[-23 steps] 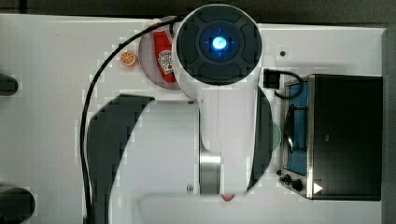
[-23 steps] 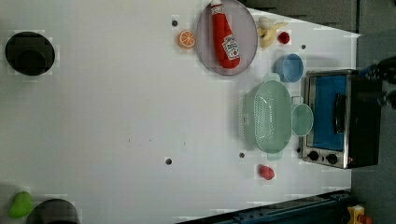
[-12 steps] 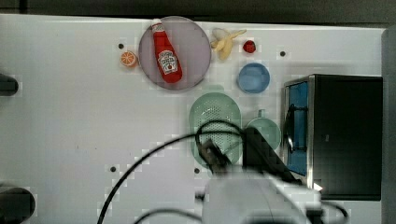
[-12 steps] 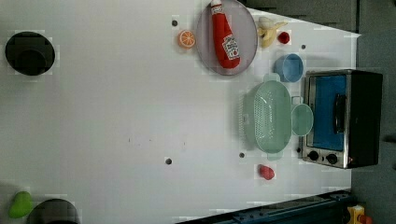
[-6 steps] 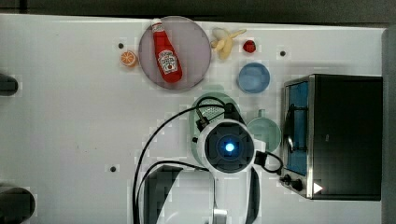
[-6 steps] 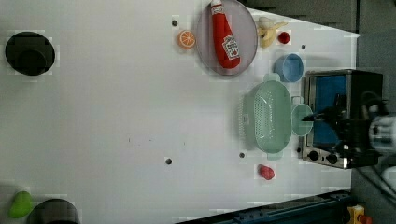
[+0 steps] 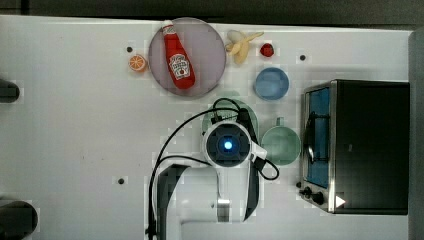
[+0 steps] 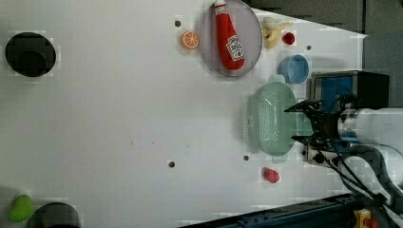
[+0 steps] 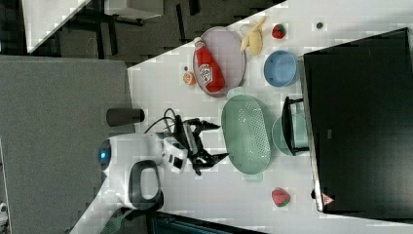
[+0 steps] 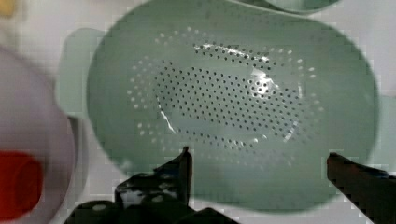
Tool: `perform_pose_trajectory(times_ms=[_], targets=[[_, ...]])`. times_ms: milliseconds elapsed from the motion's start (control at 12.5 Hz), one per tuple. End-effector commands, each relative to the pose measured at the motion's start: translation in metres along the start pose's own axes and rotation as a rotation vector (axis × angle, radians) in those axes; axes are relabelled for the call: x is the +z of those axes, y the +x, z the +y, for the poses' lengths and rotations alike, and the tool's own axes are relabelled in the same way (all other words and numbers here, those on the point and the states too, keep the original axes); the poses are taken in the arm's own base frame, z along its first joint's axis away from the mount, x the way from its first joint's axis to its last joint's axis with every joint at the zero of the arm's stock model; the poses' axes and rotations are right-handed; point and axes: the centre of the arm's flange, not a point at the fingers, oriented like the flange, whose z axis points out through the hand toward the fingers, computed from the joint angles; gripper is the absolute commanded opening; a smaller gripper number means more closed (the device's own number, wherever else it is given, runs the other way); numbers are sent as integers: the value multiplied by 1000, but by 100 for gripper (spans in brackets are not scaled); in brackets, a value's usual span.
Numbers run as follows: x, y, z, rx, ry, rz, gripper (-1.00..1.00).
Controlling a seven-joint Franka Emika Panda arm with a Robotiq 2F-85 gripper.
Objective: Drag strainer right to left.
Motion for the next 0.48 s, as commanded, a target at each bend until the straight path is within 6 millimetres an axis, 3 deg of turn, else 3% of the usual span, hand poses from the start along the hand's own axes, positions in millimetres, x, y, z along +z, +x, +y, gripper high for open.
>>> perform_pose_trajectory(times_ms=[80, 480], targets=[[55, -4, 2, 135, -32, -18, 100], [122, -18, -1, 229, -31, -23, 100]])
